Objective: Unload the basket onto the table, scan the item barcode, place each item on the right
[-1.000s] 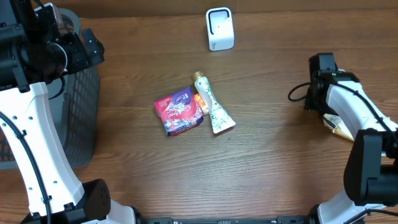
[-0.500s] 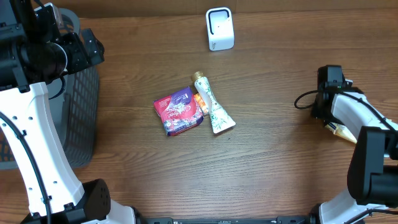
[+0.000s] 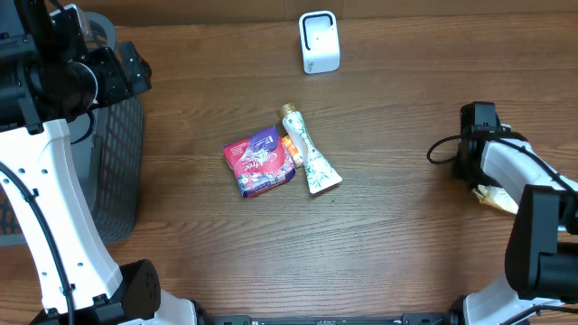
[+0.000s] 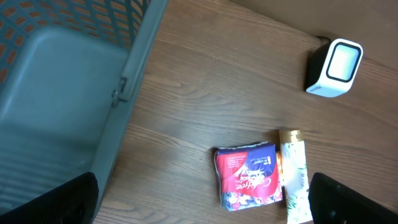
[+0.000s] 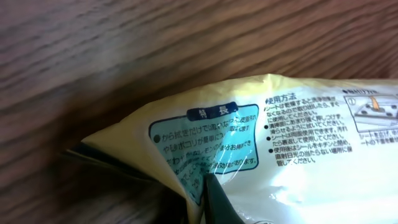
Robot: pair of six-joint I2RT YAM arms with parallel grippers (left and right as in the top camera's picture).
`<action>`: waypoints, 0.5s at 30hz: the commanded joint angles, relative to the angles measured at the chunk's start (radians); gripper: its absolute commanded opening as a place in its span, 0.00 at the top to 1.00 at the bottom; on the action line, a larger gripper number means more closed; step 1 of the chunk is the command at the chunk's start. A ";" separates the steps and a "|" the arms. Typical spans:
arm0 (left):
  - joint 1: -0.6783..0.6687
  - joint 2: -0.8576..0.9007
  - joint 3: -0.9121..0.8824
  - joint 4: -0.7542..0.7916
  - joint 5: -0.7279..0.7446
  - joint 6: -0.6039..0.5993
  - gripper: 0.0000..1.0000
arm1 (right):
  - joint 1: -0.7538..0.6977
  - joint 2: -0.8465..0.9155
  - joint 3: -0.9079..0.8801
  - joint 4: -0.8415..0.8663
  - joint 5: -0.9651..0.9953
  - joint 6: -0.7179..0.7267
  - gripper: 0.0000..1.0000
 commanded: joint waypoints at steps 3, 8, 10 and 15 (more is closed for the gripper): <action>-0.002 -0.004 0.013 0.003 -0.007 0.004 0.00 | -0.002 0.006 0.257 -0.210 -0.323 0.005 0.96; -0.002 -0.004 0.013 0.003 -0.007 0.004 0.00 | -0.002 0.006 0.511 -0.410 -0.664 -0.006 0.96; -0.002 -0.004 0.013 0.003 -0.007 0.004 0.00 | -0.001 0.006 0.582 -0.455 -0.820 -0.006 0.96; -0.002 -0.004 0.013 0.003 -0.007 0.004 0.00 | -0.001 0.006 0.643 -0.441 -1.267 -0.030 0.96</action>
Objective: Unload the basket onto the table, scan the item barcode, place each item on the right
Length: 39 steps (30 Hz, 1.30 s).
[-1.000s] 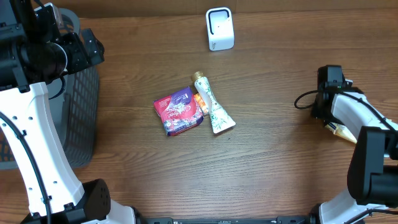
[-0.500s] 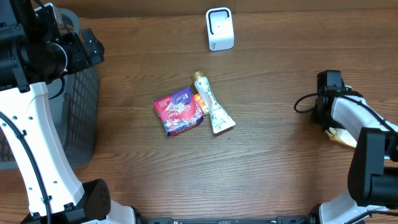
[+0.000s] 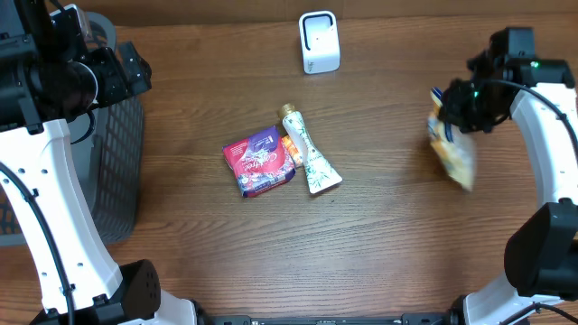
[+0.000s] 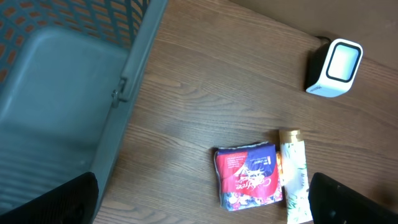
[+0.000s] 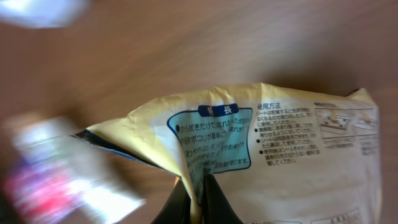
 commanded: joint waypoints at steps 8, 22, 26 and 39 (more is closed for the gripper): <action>-0.002 -0.004 0.013 0.003 -0.007 0.004 0.00 | 0.000 -0.007 0.026 0.063 -0.681 -0.037 0.96; -0.002 -0.004 0.013 0.003 -0.007 0.004 0.00 | -0.033 -0.006 -0.295 0.291 -0.407 0.118 0.96; -0.002 -0.004 0.013 0.003 -0.007 0.004 0.00 | -0.080 -0.007 -0.287 0.214 -0.054 0.118 0.93; -0.002 -0.004 0.013 0.003 -0.007 0.004 0.00 | -0.216 -0.008 -0.045 -0.131 0.285 0.076 0.45</action>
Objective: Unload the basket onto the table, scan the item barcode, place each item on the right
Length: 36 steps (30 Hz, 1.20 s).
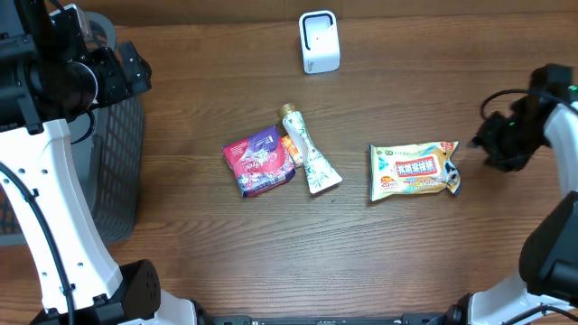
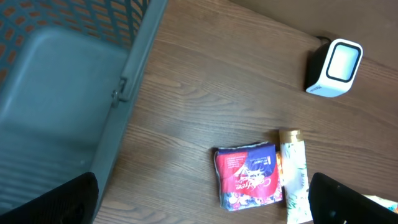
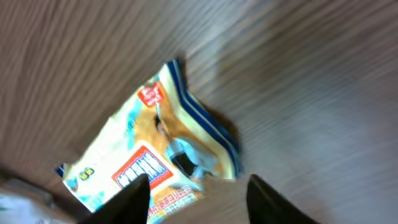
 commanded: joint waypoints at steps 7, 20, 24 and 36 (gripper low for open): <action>-0.002 -0.004 0.013 0.003 -0.007 0.004 0.00 | 0.084 -0.006 0.192 -0.146 -0.021 -0.129 0.16; -0.002 -0.004 0.013 0.003 -0.007 0.004 0.00 | 0.317 -0.005 0.154 -0.018 -0.154 0.053 0.25; -0.002 -0.004 0.013 0.003 -0.007 0.004 0.00 | 0.348 -0.005 0.152 -0.023 0.045 0.315 0.25; -0.002 -0.004 0.013 0.003 -0.007 0.004 0.00 | 0.389 0.001 0.113 0.032 0.395 0.169 0.21</action>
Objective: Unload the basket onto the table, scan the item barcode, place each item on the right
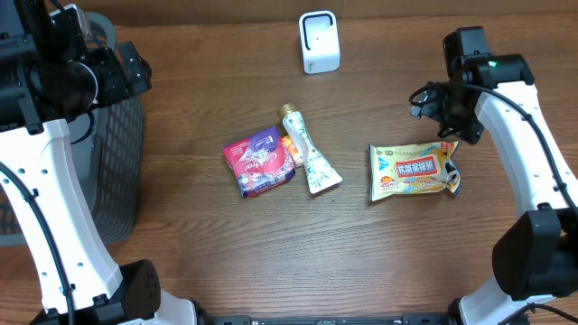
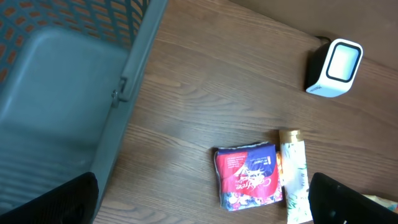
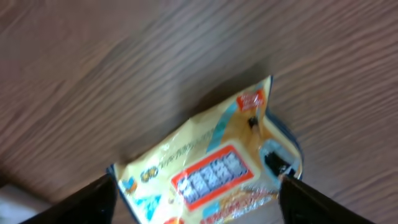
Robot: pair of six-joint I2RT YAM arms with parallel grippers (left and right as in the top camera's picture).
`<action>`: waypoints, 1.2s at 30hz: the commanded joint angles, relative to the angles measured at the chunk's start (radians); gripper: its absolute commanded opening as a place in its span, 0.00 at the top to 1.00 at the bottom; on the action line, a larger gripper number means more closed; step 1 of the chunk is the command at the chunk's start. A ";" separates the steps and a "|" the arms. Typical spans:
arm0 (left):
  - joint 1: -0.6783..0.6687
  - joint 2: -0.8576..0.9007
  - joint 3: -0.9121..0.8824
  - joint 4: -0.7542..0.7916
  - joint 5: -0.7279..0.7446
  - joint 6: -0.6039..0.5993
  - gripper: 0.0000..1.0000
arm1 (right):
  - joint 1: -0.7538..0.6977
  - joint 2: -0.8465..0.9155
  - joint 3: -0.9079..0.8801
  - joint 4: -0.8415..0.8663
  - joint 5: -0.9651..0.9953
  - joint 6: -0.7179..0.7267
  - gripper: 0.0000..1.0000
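Note:
A yellow wipes pack lies flat on the table right of centre, printed front up, and shows in the right wrist view as well. My right gripper hangs open just behind the pack's far right corner. Its fingers are spread wide with nothing between them. The white scanner stands at the back centre, also in the left wrist view. My left gripper is open, high over the basket at the far left.
A red packet and a white tube lie side by side at the table's middle. A grey mesh basket stands at the left edge, seen from above in the left wrist view.
My right gripper, still open, has moved from the right of the wipes pack to behind its far right corner. The pack lies where it was. The left arm has not moved.
My right gripper was shut on the wipes pack at the table's right edge, its back side facing the wrist camera. Then it held the pack raised farther back. Later the pack lay front up right of centre with the gripper open beside it, now behind it.

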 commanded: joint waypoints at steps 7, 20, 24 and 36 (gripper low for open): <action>-0.002 -0.004 0.013 0.003 -0.007 0.004 0.00 | -0.021 0.001 -0.238 0.191 0.077 -0.002 0.51; -0.002 -0.004 0.013 0.003 -0.007 0.004 0.00 | -0.071 0.001 -0.467 0.235 -0.087 0.015 0.84; -0.002 -0.004 0.013 0.003 -0.007 0.004 0.00 | -0.035 0.001 -0.534 0.223 -0.137 0.016 0.94; -0.002 -0.004 0.013 0.003 -0.007 0.004 0.00 | 0.011 -0.032 -0.373 -0.136 -0.187 -0.085 0.96</action>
